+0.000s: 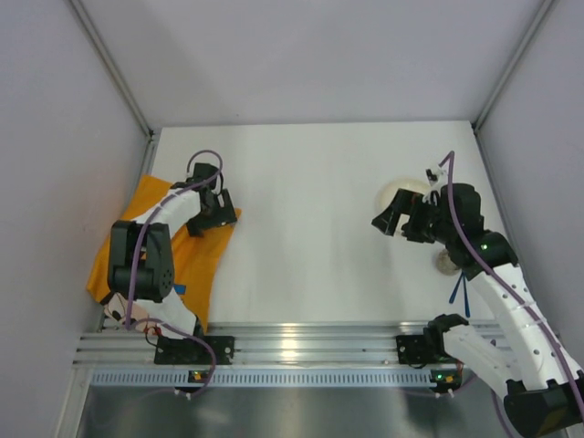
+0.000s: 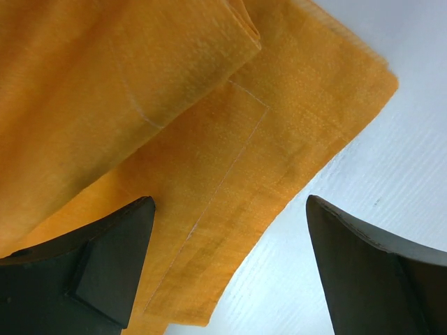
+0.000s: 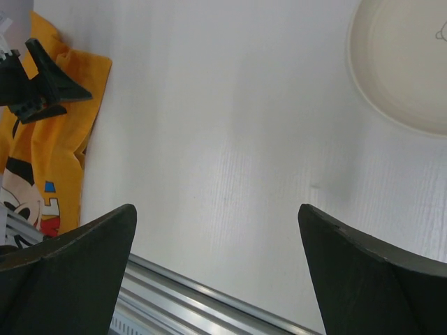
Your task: Set the dinner table for one person
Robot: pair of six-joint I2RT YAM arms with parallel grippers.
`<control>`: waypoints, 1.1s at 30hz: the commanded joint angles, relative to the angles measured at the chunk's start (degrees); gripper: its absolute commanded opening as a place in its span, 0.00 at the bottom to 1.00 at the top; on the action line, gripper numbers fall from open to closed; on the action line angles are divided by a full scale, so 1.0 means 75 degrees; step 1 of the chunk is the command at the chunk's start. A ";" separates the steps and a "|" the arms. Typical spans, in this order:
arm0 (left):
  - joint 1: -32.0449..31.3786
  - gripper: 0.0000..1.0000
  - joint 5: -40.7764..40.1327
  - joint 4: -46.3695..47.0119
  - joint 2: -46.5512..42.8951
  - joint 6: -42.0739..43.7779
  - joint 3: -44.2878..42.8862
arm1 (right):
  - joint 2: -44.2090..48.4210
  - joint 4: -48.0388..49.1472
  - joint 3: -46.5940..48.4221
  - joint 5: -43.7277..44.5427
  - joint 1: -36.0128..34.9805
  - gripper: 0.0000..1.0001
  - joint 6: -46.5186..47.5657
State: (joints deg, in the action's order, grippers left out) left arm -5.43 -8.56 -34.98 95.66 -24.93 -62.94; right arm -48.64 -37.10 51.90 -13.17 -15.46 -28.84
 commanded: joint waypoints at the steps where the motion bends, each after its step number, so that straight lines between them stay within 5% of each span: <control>1: -0.0038 0.95 -0.0170 0.0200 0.0299 -0.0062 0.0094 | 0.0251 -0.0232 0.0240 0.0185 0.0058 1.00 0.0119; 7: -0.0026 0.95 -0.0571 -0.0199 0.1108 -0.0391 0.0141 | 0.0310 -0.0373 0.0310 0.0385 0.0058 1.00 0.0177; 10: -0.0014 0.85 -0.0349 -0.0094 0.1237 -0.0380 0.0118 | 0.0217 -0.0385 0.0369 0.0397 0.0058 1.00 0.0177; 11: -0.0014 0.77 -0.0301 -0.0094 0.1366 -0.0368 0.0095 | 0.0205 -0.0397 0.0369 0.0396 0.0058 1.00 0.0177; 15: -0.0002 0.00 -0.0032 0.0035 0.1636 -0.0333 0.0048 | 0.0076 -0.0385 0.0451 0.0420 0.0058 1.00 0.0212; 21: -0.0458 0.00 0.0765 -0.0034 0.1659 -0.0578 -0.0897 | -0.0018 -0.0397 0.0545 0.0478 0.0058 1.00 0.0341; 24: -0.1556 0.00 0.0999 -0.0304 0.1951 -0.1011 -0.1927 | 0.0005 -0.0397 0.0533 0.0560 0.0046 1.00 0.0435; 33: -0.3576 0.00 0.2605 0.0457 0.3826 -0.3904 -0.4741 | 0.0169 -0.0795 0.0674 0.1087 0.0070 1.00 0.0810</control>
State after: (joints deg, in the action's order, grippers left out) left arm -30.00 4.14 -35.33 120.66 -43.68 -92.16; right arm -48.73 -42.02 53.78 -7.33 -15.46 -24.88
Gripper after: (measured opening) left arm 0.024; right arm 0.996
